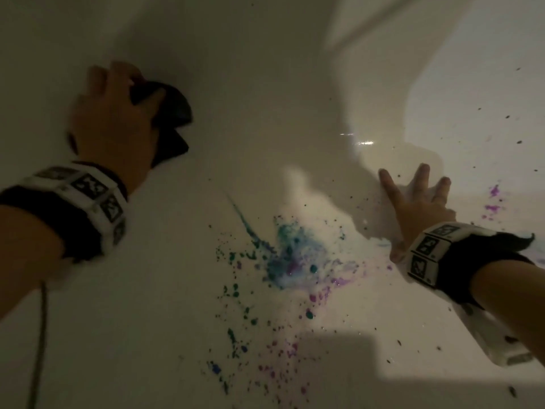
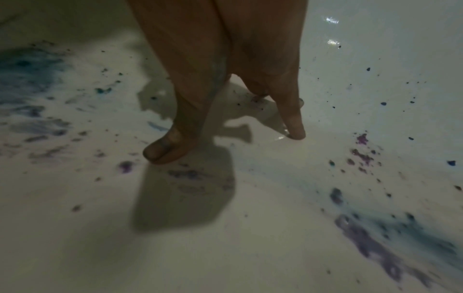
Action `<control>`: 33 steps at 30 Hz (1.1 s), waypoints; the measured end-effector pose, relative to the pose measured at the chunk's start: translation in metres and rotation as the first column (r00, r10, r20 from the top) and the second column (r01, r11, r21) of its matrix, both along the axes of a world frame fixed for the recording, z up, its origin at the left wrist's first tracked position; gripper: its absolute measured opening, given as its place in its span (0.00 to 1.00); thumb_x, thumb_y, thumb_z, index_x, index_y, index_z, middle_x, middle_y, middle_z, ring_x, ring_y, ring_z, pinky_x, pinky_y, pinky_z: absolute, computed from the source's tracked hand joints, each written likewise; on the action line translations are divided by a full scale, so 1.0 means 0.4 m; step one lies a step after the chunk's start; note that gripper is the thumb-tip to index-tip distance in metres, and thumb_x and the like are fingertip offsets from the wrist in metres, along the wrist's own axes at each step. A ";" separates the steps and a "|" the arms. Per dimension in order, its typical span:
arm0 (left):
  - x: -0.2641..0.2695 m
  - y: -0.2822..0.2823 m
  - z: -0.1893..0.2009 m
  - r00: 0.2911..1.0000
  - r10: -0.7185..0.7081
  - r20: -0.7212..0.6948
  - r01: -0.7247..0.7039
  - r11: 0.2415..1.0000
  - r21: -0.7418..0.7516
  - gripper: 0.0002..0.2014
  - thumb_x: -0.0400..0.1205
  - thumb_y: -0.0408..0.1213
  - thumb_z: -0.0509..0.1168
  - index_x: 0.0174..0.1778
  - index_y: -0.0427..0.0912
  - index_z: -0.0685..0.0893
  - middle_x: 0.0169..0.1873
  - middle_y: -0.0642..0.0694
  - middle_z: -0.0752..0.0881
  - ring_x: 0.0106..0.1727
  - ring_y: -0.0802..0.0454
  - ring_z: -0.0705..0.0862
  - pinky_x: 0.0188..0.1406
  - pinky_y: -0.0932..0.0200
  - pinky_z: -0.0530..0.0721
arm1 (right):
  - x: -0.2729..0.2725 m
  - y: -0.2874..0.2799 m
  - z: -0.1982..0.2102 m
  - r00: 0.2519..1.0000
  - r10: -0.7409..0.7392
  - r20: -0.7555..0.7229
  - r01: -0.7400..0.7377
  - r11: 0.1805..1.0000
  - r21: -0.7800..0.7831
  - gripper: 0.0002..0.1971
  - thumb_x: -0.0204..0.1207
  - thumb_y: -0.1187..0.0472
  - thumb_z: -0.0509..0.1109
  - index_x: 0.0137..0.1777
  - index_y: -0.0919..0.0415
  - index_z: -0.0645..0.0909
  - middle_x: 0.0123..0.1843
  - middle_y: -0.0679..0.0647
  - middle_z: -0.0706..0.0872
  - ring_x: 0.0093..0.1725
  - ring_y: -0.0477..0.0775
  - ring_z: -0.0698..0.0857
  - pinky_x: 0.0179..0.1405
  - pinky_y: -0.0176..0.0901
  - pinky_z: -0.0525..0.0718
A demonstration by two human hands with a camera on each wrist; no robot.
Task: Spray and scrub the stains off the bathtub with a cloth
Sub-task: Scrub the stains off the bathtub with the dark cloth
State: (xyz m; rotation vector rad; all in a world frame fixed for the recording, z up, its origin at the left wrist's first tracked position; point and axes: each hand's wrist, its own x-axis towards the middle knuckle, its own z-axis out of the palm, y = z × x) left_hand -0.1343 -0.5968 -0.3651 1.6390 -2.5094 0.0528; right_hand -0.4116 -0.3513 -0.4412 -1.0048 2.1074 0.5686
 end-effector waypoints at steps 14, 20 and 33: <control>0.004 0.416 -0.161 0.910 -0.333 0.248 0.153 0.824 0.546 0.25 0.85 0.37 0.54 0.80 0.50 0.59 0.73 0.45 0.65 0.66 0.45 0.70 0.58 0.53 0.77 | 0.033 0.004 0.008 0.999 0.001 -0.038 -0.003 0.997 -0.074 0.62 0.60 0.55 0.82 0.80 0.39 0.36 0.80 0.62 0.35 0.78 0.75 0.43 0.72 0.71 0.64; 0.045 0.341 -0.022 0.986 0.060 -0.154 -0.001 0.935 0.355 0.18 0.81 0.37 0.62 0.67 0.40 0.79 0.62 0.40 0.79 0.58 0.40 0.80 0.58 0.55 0.74 | 0.138 0.074 -0.012 0.999 -0.044 0.031 0.046 0.997 -0.058 0.67 0.56 0.41 0.81 0.79 0.43 0.29 0.79 0.61 0.26 0.78 0.73 0.32 0.74 0.75 0.57; -0.053 0.325 -0.186 0.936 -0.138 0.325 -0.026 0.891 0.454 0.29 0.86 0.31 0.49 0.83 0.44 0.47 0.82 0.40 0.45 0.82 0.39 0.50 0.73 0.44 0.65 | 0.136 0.059 -0.029 0.995 -0.086 0.055 0.087 0.996 -0.010 0.71 0.53 0.43 0.83 0.76 0.41 0.23 0.78 0.60 0.21 0.78 0.72 0.29 0.67 0.81 0.61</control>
